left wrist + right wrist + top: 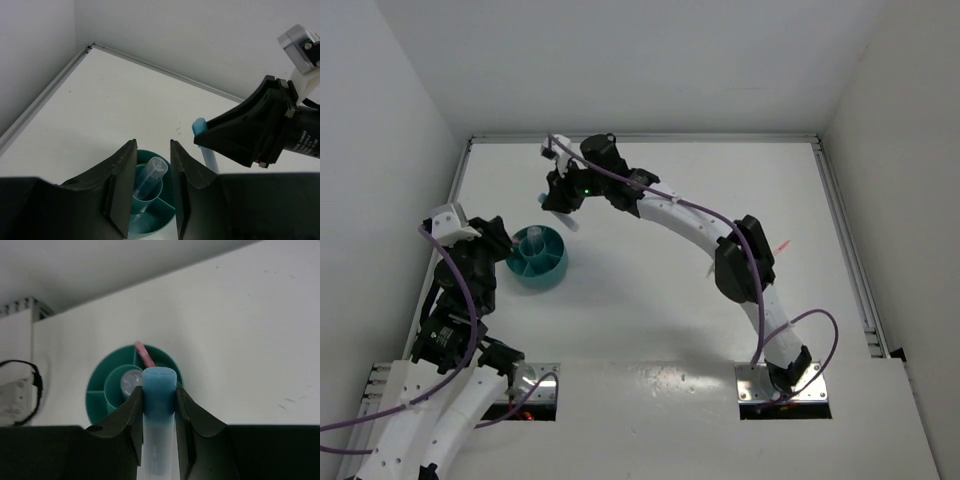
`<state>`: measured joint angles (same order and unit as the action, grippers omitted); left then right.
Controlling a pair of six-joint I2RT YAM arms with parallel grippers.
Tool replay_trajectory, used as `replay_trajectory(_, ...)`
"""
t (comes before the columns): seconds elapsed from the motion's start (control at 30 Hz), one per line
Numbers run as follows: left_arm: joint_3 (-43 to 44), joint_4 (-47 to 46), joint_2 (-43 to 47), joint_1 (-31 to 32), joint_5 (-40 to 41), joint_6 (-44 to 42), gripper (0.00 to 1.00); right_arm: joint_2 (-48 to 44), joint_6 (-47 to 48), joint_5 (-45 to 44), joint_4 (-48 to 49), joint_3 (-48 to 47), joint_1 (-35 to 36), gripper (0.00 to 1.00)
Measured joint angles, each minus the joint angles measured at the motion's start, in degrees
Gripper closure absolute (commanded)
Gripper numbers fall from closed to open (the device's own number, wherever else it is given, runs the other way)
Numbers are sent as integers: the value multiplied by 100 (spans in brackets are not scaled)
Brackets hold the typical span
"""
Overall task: Sort the stationery into containers
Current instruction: Place the pen in the storage box.
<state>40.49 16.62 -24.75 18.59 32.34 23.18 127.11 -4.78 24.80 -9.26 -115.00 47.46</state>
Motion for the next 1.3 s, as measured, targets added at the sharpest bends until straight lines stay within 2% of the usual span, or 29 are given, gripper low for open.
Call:
replay_trajectory(0.17,0,2,0,0,35,-4,62,568,-863,911,603,-356,-55,100)
replay_trajectory(0.37,0,-2,-2,0,52,-22,62,822,-1873,1958,1740,39,-85,100)
replay_trajectory(0.43,0,-2,-13,0,52,-26,62,850,-2398,2249,2490,282,-127,100)
replay_trajectory(0.6,0,-4,-35,0,79,-28,62,1003,-3799,2712,5204,1102,-308,100)
replay_trajectory(0.7,0,-4,-68,0,107,-28,62,1178,-4207,2826,6028,1259,-393,100)
replay_trajectory(0.93,0,-7,-129,0,120,-28,62,1510,-4404,2973,6747,1255,-511,100)
replay_trajectory(1.3,0,-7,-203,0,116,-55,62,1818,-4374,2966,7001,817,-494,100)
